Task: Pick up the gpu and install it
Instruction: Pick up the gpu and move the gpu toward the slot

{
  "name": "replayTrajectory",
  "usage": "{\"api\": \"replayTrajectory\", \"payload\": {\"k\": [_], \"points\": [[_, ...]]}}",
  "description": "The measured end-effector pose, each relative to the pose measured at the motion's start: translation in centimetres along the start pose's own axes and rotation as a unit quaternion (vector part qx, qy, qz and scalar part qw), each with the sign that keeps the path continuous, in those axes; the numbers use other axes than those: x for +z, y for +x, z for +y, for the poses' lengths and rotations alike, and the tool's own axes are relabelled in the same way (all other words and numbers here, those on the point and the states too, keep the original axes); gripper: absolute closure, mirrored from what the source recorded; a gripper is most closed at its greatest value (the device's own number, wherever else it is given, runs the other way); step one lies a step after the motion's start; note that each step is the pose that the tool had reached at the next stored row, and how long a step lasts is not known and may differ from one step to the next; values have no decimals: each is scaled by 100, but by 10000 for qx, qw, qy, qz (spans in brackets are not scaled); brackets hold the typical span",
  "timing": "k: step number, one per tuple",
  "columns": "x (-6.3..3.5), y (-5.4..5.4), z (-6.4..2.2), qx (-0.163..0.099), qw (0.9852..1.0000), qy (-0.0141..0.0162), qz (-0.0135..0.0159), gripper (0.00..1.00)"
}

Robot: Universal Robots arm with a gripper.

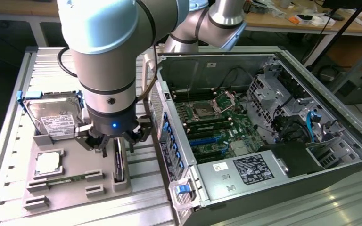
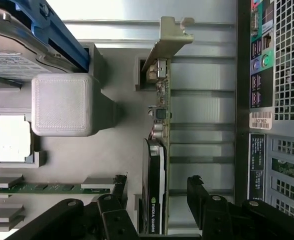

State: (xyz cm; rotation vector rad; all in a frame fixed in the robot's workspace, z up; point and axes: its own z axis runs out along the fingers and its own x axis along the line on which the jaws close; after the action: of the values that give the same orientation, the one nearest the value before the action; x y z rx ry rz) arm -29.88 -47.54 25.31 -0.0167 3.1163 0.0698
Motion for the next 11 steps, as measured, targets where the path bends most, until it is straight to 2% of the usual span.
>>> {"api": "replayTrajectory", "payload": {"k": [11], "points": [[84, 14, 23, 1, 10000, 1, 0, 40]]}}
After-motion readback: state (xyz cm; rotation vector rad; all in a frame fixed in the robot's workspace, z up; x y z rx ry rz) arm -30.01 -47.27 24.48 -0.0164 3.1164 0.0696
